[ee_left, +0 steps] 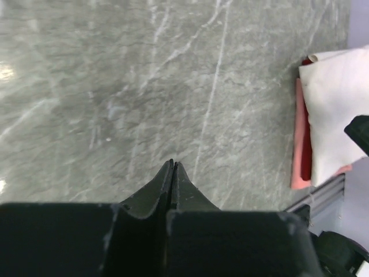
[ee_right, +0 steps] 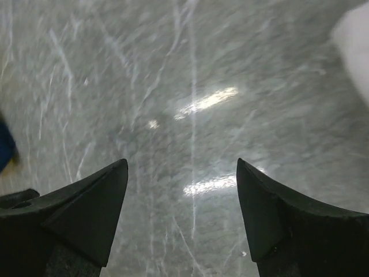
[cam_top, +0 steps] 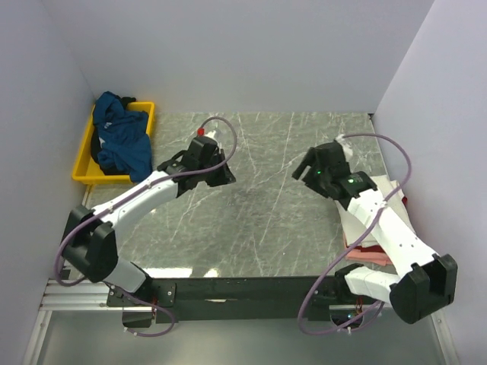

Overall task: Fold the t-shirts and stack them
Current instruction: Reset both grippers

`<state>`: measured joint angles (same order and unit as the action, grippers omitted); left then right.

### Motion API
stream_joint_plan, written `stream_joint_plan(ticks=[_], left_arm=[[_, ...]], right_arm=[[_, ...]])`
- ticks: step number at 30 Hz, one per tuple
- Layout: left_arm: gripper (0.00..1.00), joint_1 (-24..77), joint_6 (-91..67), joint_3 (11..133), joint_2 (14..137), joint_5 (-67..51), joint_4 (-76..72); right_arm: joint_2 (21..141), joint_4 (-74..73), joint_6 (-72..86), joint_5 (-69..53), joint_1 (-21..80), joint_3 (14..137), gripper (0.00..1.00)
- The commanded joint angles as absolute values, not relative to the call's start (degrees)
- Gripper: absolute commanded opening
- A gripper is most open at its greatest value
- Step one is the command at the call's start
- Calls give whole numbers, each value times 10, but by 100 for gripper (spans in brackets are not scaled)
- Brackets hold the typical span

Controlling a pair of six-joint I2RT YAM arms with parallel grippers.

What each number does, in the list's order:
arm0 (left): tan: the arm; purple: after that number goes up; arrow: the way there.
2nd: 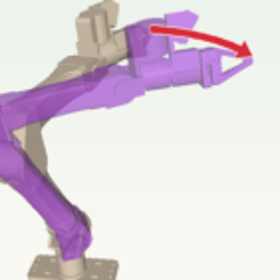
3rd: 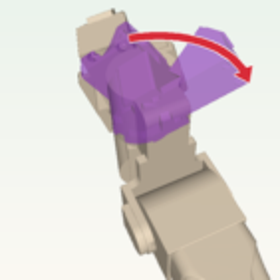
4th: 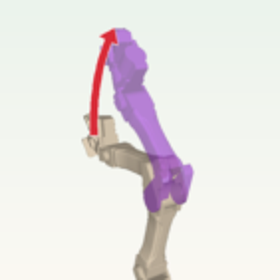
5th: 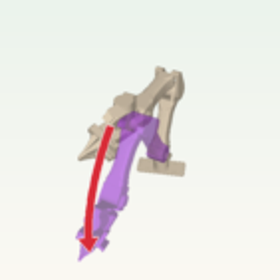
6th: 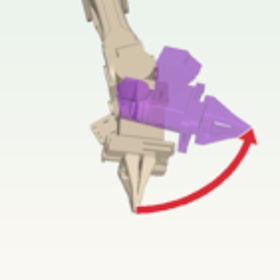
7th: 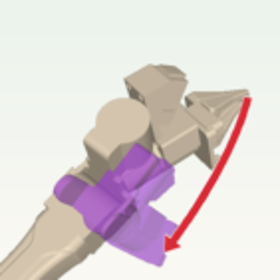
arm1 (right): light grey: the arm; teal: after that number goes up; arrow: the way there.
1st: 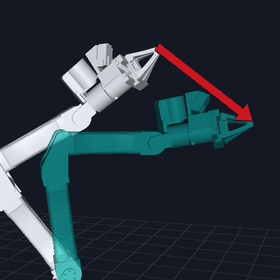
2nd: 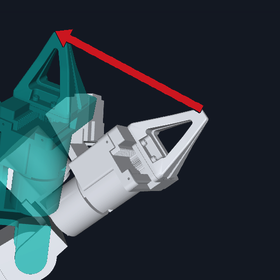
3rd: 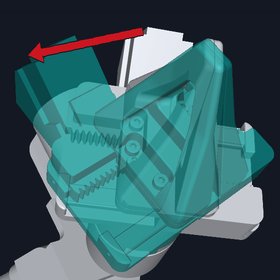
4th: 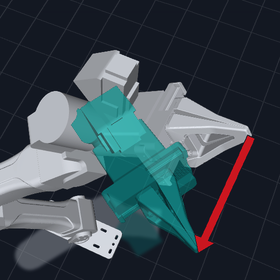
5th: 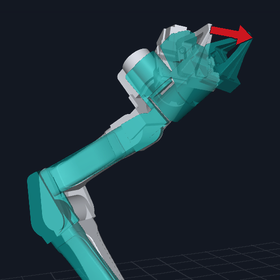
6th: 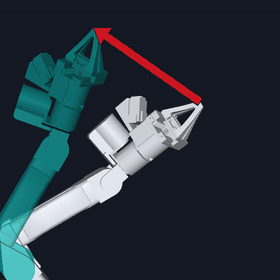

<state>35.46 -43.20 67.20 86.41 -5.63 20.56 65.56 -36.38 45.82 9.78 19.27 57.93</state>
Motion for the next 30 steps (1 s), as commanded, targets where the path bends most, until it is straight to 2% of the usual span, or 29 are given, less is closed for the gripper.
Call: stream_joint_plan(ticks=[1,5,12,30], left_arm=[[2,356,-441,629,822,-2,184],[2,356,-459,556,747,25,164],[2,356,-483,455,658,56,157],[6,356,-489,400,564,96,149]], right_arm=[[670,-277,426,90,250,575,82],[675,-226,404,62,301,549,82],[674,-180,386,26,329,498,82],[666,-193,350,30,329,491,83]])
